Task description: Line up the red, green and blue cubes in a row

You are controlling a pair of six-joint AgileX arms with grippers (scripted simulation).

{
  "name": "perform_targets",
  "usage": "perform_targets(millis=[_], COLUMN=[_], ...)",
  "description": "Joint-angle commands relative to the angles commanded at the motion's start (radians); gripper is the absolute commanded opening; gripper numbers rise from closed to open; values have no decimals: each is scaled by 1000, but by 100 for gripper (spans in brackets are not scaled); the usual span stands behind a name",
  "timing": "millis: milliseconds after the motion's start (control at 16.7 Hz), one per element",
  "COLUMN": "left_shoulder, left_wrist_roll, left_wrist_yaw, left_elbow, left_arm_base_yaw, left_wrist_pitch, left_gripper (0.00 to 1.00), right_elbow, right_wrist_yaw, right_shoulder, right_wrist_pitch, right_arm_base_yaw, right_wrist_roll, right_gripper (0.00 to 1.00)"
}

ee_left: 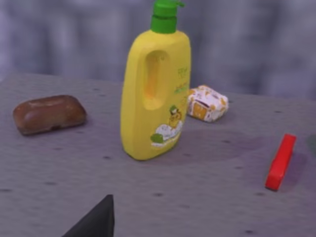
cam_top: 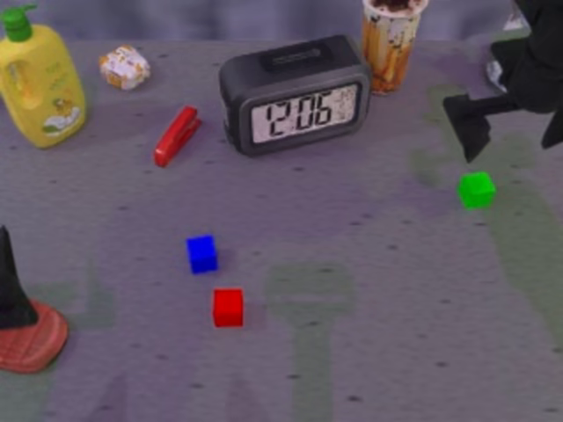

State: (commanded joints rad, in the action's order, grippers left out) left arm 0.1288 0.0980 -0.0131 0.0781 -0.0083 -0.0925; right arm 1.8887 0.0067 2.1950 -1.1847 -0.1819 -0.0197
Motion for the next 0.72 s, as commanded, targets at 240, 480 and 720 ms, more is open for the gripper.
perform_targets(millis=[240,480,720], left_shoulder=[-113,-129,-129], left_wrist_roll=[-85,-98,-98], left_wrist_yaw=[11,13,13], left_elbow=[-69,-78,-78], left_arm_base_yaw=[25,28,28], left_wrist_pitch=[81,92,92], left_gripper=[100,100,100], right_elbow=[160,182,164], right_wrist_yaw=[-2,-2,-2], right_shoulder=[154,176,179], right_wrist_pitch=[-76,-86,-67], right_arm_base_yaw=[-14,-16,-12], right_wrist_roll=[-1,-1,-3], right_gripper=[100,100,100])
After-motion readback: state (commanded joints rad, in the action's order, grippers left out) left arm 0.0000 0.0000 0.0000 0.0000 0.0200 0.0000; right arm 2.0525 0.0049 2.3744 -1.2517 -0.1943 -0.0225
